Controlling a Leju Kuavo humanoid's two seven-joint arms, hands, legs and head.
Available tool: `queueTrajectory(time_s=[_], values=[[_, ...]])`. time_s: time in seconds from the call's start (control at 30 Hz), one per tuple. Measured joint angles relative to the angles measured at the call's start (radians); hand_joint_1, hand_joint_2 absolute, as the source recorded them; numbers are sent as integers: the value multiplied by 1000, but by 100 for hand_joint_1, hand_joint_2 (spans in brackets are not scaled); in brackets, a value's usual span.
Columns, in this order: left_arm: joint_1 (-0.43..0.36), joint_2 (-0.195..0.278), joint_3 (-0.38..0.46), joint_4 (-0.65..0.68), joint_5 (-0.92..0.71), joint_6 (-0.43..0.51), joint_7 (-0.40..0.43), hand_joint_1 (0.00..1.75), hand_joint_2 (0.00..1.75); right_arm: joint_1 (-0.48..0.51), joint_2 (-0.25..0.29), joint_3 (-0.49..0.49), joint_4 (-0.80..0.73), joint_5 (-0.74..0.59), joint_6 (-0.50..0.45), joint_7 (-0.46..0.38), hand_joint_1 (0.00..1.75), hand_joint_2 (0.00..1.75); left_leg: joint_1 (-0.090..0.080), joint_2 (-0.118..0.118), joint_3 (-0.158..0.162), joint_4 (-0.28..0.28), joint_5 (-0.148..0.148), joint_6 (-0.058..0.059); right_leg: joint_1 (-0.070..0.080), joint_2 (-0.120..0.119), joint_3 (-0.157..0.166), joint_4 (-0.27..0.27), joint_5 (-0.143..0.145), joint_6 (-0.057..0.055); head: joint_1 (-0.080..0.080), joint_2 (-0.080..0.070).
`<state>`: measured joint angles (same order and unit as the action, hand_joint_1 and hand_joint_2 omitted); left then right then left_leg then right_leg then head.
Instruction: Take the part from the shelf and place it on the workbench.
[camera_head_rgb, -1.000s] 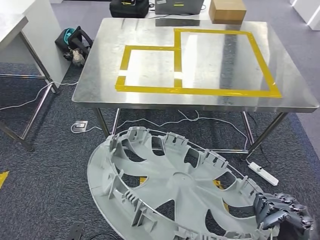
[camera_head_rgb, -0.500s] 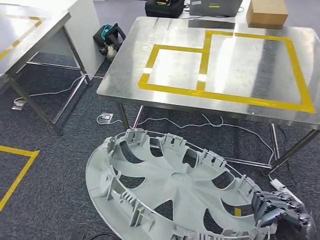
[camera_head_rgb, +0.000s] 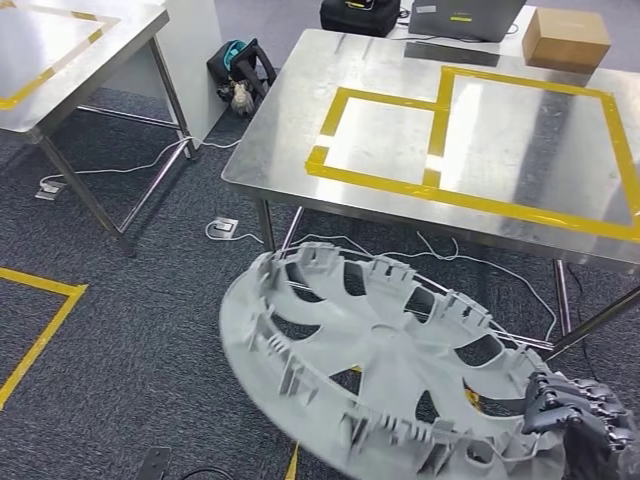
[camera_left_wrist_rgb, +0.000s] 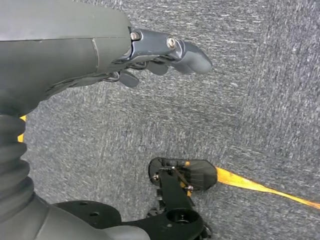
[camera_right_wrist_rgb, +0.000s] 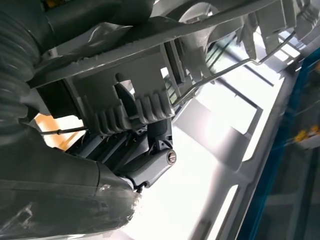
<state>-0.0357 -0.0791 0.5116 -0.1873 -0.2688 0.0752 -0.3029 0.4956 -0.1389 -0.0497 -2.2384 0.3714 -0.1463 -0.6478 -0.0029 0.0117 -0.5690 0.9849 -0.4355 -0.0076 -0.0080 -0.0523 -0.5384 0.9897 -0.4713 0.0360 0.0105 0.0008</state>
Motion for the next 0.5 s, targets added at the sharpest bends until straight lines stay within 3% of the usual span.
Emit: queueTrajectory(time_s=[0.2,0.37,0.5], values=[[0,1,0,0,-12,-3,1,0,175,-2,-1,-81,-9,120,-91,37,175,175,-2,0,-2,1,1,5,-2,1,4,-2,4,10,-1,0],[0,0,0,0,-15,-2,6,0,175,-3,-1,-114,-14,231,-178,74,175,175,-1,0,-2,1,3,6,-1,1,4,-2,3,12,-1,0],[0,-1,0,0,-23,-2,12,0,175,-3,-3,-113,-15,235,-211,98,175,175,0,0,-1,0,4,5,-1,1,3,0,3,12,-1,0]])
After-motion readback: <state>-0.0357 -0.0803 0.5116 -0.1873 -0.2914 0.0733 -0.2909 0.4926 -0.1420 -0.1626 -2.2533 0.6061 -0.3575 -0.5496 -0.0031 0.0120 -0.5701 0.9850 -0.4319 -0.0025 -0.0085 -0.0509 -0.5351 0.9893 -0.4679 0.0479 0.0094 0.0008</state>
